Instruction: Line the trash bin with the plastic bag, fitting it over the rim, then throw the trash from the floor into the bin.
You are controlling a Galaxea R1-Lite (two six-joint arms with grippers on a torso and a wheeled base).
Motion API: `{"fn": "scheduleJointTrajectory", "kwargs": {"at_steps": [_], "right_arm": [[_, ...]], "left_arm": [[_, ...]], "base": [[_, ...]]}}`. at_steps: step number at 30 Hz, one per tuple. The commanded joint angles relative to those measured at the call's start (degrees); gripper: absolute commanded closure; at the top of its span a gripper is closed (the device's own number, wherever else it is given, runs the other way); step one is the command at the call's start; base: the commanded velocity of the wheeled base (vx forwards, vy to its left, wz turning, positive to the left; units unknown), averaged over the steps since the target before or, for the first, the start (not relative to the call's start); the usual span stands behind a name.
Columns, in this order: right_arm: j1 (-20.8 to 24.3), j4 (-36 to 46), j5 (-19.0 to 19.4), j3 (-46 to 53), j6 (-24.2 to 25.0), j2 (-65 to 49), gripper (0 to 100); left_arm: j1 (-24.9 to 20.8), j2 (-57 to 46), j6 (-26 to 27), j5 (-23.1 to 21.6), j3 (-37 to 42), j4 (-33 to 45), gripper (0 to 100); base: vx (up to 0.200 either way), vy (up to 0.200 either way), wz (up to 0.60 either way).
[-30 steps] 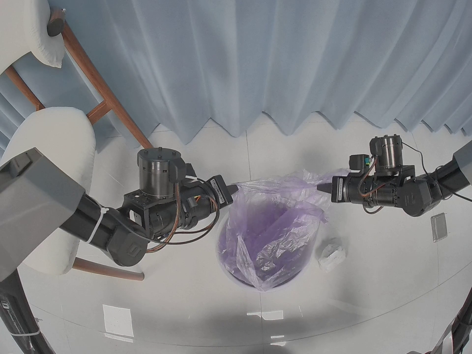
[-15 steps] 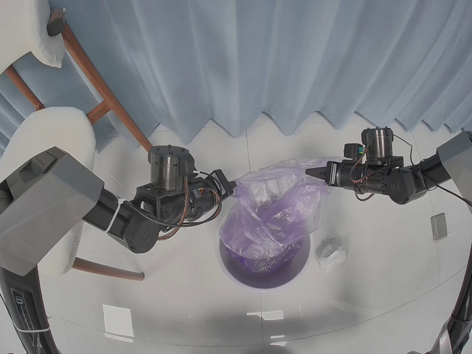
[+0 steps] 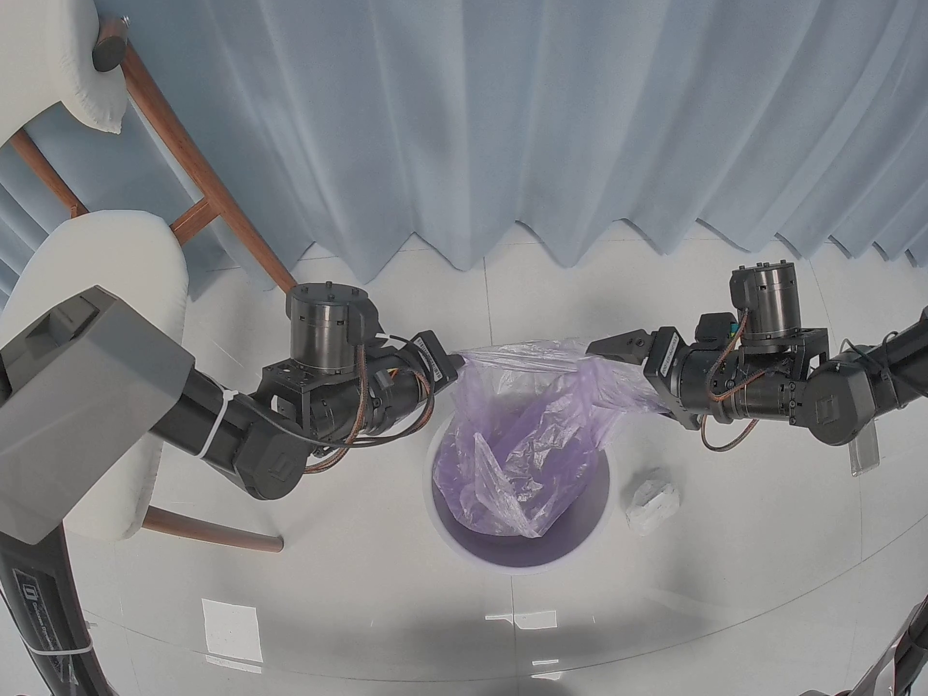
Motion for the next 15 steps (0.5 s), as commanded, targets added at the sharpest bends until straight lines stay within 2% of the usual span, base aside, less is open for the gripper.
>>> {"fn": "scheduleJointTrajectory", "kwargs": {"at_steps": [1,6,9,12,15], "right_arm": [[3.98,0.41,-0.56,1.3,0.9,-3.7,0],[6.88,3.22,-1.27,2.89,0.73,-3.61,0],[6.35,3.22,-4.08,4.73,-0.33,-2.55,0],[1.6,0.15,-9.53,5.26,-3.4,-0.79,0],[-4.28,-4.69,-9.79,4.64,-4.28,-0.44,0]], "left_arm": [[-0.24,-1.2,0.24,0.07,0.46,-0.07,100],[0.11,-1.29,0.32,0.07,0.46,-0.16,100],[0.46,-1.73,0.32,0.07,0.46,-0.25,100],[1.25,-2.87,0.06,0.07,0.72,0.02,100],[1.34,-4.72,-0.12,-0.54,2.74,0.02,100]], "base": [[0.0,0.0,0.0],[0.0,0.0,0.0],[0.0,0.0,0.0],[0.0,0.0,0.0],[0.0,0.0,0.0]]}}
